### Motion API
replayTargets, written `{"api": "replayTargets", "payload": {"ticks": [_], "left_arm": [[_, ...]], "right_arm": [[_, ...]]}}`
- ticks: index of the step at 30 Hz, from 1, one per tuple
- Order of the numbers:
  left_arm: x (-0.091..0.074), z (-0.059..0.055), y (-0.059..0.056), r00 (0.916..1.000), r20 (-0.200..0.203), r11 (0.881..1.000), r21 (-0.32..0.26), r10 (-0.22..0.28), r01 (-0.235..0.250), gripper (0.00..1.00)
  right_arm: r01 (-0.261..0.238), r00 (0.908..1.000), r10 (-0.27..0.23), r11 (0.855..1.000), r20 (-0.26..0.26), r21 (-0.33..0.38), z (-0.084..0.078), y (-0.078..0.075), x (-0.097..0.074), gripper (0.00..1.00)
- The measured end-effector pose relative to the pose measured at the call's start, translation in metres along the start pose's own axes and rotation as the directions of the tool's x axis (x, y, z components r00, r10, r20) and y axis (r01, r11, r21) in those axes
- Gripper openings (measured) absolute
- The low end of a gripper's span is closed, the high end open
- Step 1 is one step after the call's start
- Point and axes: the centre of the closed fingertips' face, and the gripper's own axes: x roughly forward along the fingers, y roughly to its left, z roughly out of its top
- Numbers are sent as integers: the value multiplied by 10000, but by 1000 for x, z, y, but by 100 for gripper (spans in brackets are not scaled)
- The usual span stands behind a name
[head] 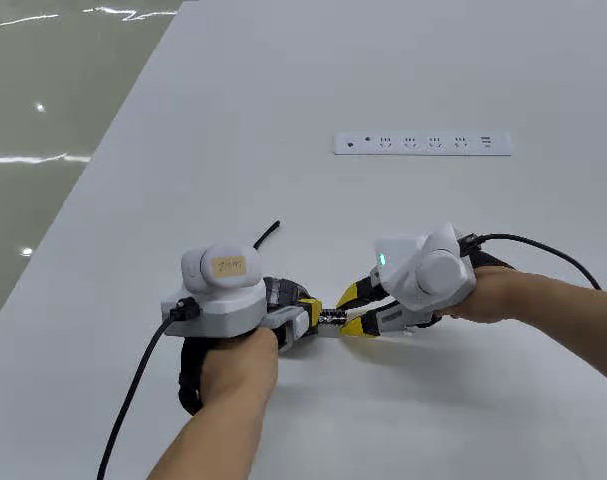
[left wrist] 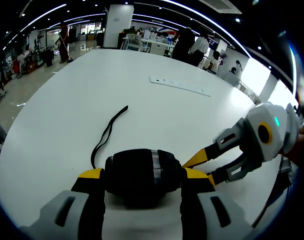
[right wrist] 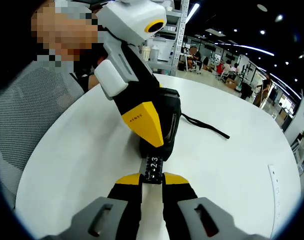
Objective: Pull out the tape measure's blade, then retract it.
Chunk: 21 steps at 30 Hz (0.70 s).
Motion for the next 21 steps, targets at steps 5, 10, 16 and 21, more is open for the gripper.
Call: {"api": "replayTargets", "payload": {"ticks": [5,10,16,21], "left_arm": [[-1,0,0,10000,9,10000,-40,-13,13,57],[-1,-1,0,10000,28,10000,-54,-22,22,57],[-1,-1,0,10000,24,10000,-75,-26,26,57],[-1,-1,0,10000,34,9999,-102,-24,25,57]], "right_arm": [[9,10000,-9,10000,1,-18,3,-1,3,15],[42,10000,-42,10000,-17,-54,5,-1,5,15],[41,10000,-41,10000,-63,-77,6,-1,7,15],[29,10000,-29,10000,-61,-86,7,-2,8,15]]}}
